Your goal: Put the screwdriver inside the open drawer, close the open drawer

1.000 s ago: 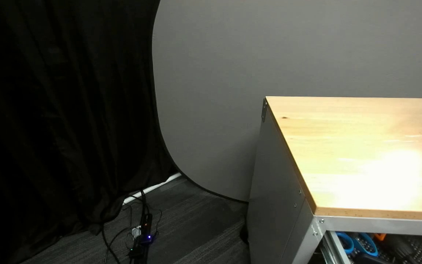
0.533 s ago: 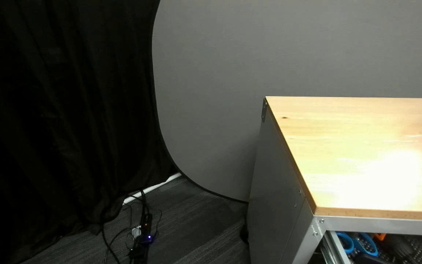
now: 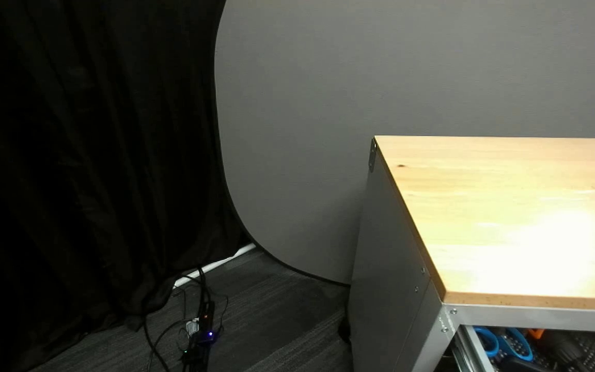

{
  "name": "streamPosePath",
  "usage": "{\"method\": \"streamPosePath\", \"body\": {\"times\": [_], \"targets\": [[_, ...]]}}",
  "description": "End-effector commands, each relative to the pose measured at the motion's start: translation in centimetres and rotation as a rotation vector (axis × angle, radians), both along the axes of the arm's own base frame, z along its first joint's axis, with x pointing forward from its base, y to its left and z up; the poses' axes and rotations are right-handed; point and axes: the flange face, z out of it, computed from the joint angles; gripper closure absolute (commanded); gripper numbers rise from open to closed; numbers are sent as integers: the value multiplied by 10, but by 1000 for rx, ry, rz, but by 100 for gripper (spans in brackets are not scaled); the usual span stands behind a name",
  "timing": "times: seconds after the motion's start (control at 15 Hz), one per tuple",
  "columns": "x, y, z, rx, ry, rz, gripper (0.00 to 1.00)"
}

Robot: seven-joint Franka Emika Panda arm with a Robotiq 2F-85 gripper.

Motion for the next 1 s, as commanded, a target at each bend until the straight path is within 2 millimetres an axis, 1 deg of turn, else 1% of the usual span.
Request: {"method": "streamPosePath", "body": {"times": [0.0, 0.13, 0.2, 0.27, 0.33, 0.4, 0.47, 0.6, 0.8, 0.93], "targets": [[-27, -6, -8, -28, -35, -44, 56], [-36, -11, -15, -31, -29, -67, 56], [-39, -12, -20, -37, -23, -78, 48], [-42, -13, -23, -41, -25, -86, 8], [-43, -13, -26, -47, -30, -98, 8], [-42, -13, -30, -49, -39, -113, 7], [-42, -13, -33, -54, -45, -123, 2], [-43, -13, -34, -66, -68, -143, 0], [-55, -26, -36, -90, -64, -205, 0], [-70, -40, -39, -107, -32, -247, 0]]}}
